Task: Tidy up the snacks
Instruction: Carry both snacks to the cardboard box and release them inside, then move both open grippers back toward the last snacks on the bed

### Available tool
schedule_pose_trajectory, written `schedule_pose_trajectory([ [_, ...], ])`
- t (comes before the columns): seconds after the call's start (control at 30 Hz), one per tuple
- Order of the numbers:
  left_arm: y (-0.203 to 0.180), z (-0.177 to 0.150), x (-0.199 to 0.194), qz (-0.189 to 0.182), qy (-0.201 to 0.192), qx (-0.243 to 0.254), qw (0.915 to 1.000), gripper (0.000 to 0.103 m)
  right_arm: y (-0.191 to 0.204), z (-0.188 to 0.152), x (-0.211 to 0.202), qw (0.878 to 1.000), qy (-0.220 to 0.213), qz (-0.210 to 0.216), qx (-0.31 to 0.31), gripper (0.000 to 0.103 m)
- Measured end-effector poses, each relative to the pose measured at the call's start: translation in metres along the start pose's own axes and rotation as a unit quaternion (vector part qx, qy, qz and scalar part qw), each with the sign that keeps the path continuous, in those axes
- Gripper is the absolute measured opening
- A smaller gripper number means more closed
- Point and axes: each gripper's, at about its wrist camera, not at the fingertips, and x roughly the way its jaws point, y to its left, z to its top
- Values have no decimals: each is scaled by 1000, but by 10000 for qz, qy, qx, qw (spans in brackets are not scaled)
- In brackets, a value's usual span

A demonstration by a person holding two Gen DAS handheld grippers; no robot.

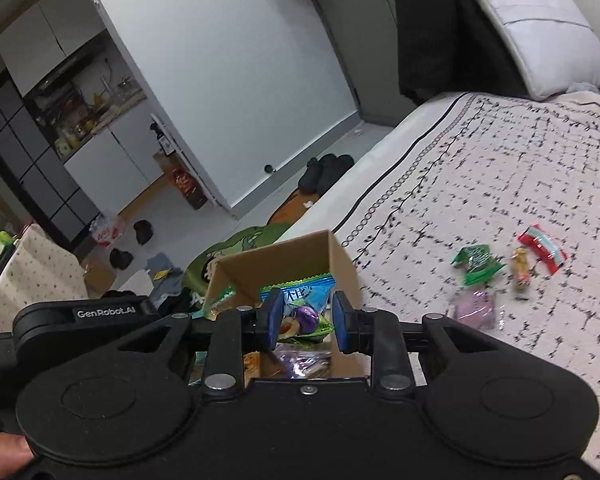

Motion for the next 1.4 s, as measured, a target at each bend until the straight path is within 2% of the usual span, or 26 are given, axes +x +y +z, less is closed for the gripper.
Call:
schedule_pose_trajectory([
  [0.1,4,2,2,21,-3,-97,10000,40,3,-2,4,10000,67,30,-21,26],
  [0.2,6,4,2,35,-3,-150,9999,49,8,-3,6,9997,120,111,-169,28],
  [0.53,3,3,0,67,-70,-34,9999,71,-1,0,-2,9997,107,-165,-154,32],
  [0.73,2,1,1,42,-44,-44,10000,76,-14,-1,-12,9990,-11,-386,-221,51],
  [0.9,-5,-3,0,66,-140,27,9999,83,-23,1,-22,9975,-250,-564,-331,75],
  [1.0,-9,-6,-1,17,-197,104,9998,83,-31,1,-28,9961,-391,-684,-389,89],
  [1.17,-20,-12,-1,59,-289,350,9990,84,-51,0,-33,9954,-427,-784,-358,97],
  [1.33,-32,-19,1,53,-340,561,9978,84,-74,-1,-40,9948,-483,-858,-244,98],
  [1.4,-36,-22,2,41,-350,636,9974,88,-82,-2,-42,9949,-504,-843,-210,99],
])
